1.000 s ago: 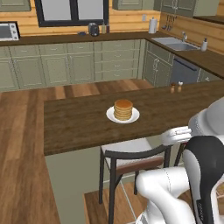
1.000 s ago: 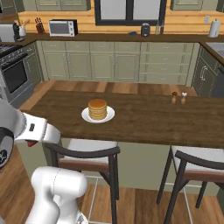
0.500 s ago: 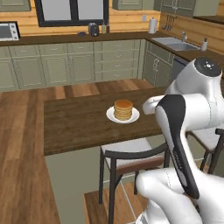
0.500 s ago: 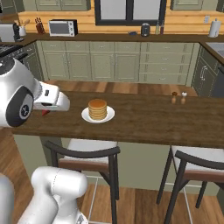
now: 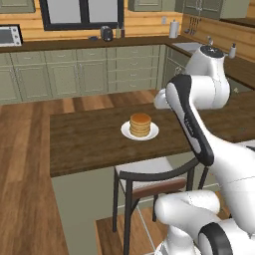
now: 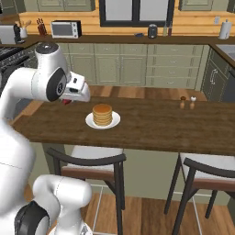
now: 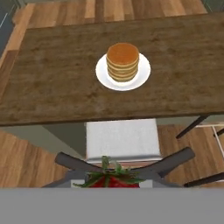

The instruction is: Take the strawberry from the fridge and place it on top of the pancake, located on the dining counter.

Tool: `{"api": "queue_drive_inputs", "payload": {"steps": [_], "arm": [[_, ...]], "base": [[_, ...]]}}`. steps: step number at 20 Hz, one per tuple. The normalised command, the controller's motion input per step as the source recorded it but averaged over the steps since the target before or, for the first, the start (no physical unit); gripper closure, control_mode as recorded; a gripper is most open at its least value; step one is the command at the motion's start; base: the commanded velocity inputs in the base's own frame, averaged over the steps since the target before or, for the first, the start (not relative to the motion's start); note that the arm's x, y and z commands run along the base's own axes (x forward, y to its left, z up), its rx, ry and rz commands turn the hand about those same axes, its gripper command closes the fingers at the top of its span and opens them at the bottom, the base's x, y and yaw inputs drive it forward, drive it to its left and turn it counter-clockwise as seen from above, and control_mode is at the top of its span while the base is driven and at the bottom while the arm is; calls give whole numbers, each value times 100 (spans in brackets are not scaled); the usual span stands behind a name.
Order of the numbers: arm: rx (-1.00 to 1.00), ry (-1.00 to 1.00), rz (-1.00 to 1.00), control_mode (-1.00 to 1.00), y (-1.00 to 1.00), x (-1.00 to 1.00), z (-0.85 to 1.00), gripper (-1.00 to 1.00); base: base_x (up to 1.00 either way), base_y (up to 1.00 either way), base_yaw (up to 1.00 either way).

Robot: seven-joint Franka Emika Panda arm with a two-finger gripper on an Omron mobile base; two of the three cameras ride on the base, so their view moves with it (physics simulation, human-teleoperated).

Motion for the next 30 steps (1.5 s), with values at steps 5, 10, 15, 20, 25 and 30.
{"api": "queue_drive_inputs", "payload": {"steps": [5,10,15,20,25,30], "arm": [[0,10,0,-100,0,100,-21,100],[-2,-2,0,-100,-3,100,-78,100],[-9,-6,0,-100,-5,100,-62,100],[-6,-2,0,-100,-1,100,-40,100],[0,-3,1,-100,1,54,-13,100],[4,0,0,-100,0,42,-12,100]], "base": [[0,0,0],[0,0,0],[0,0,0],[0,0,0],[0,0,0],[0,0,0]]}}
